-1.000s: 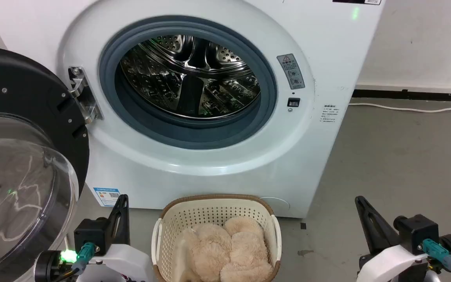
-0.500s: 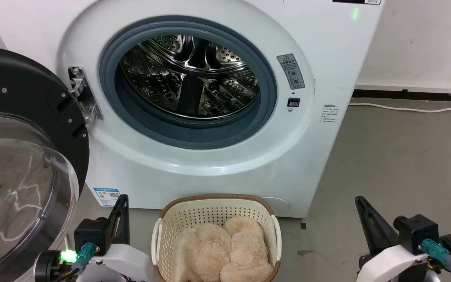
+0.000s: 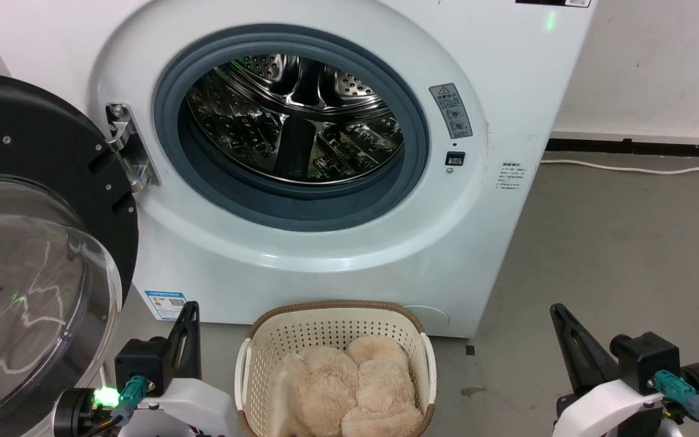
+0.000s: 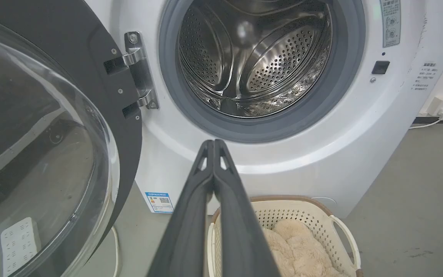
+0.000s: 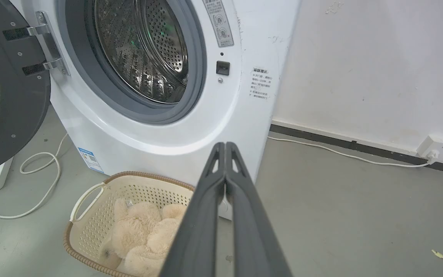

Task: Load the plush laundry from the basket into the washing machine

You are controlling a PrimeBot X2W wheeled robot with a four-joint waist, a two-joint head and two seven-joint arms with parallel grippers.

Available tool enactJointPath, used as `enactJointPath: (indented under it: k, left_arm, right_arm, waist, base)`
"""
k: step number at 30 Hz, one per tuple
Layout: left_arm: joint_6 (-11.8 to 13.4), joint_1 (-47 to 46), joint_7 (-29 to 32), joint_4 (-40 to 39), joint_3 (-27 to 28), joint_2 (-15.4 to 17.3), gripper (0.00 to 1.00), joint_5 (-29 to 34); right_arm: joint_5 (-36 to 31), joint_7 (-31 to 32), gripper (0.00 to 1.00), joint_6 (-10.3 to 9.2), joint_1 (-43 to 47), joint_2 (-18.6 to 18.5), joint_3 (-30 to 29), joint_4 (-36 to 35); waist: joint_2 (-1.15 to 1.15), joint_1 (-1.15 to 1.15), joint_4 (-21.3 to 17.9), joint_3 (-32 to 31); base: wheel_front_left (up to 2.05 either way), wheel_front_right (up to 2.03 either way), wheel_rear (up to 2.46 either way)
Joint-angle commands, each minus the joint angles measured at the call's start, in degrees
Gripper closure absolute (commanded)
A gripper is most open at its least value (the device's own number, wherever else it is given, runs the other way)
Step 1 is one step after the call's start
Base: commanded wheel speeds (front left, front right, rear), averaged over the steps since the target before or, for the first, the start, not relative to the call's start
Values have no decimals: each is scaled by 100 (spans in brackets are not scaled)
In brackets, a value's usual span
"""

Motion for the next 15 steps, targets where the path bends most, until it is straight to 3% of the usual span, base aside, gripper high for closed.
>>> enactJointPath:
  k: [1, 15]
  left_arm:
    - [-25, -20, 2, -25, 3, 0, 100, 16]
    - [-25, -20, 2, -25, 3, 0, 100, 16]
  right_arm:
    - [-35, 2, 100, 3, -68, -4, 1, -24]
    - [-35, 2, 100, 3, -68, -4, 1, -24]
  waist:
    - [0, 0, 0, 0]
    - [0, 0, 0, 0]
  base:
    - [0, 0, 0]
    - [0, 0, 0]
